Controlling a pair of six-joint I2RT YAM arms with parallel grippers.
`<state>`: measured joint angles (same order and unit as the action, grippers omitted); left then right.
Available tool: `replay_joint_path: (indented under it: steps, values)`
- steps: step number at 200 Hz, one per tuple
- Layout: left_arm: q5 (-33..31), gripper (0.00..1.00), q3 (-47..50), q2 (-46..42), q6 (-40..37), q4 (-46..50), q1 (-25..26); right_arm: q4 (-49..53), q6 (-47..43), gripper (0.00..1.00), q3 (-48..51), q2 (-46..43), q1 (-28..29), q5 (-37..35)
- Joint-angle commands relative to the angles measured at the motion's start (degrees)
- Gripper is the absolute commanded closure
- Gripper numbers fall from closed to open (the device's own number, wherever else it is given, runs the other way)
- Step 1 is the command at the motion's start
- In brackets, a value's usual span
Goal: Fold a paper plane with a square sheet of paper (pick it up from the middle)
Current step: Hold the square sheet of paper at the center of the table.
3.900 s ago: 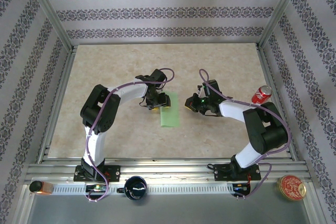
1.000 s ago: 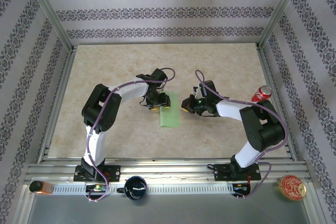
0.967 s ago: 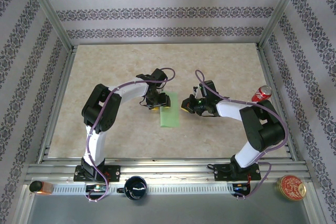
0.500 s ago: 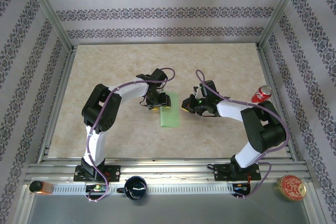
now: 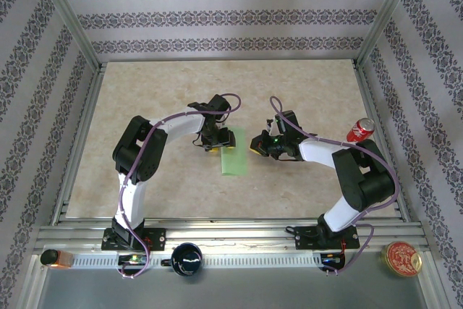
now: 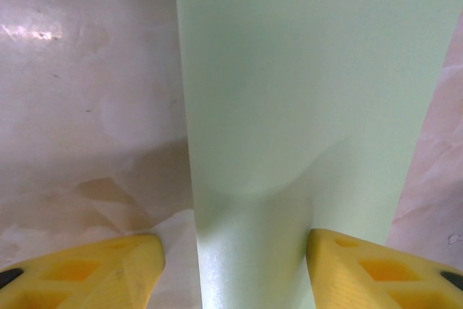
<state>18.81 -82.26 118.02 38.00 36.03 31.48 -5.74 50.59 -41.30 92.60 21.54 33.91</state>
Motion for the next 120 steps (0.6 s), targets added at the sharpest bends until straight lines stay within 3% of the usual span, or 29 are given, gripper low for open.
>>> replay_joint_path:
  steps: [1, 120]
  values:
    - [-6.1, 0.41, 4.2, 7.1, 0.2, -1.4, 0.1, 0.6, -1.3, 1.00, -0.8, -1.2, 0.1, -0.8]
    - [-5.6, 0.40, 3.6, 7.3, -1.3, -1.6, 0.1, 2.7, -2.1, 1.00, -0.8, -2.7, 0.3, -4.0]
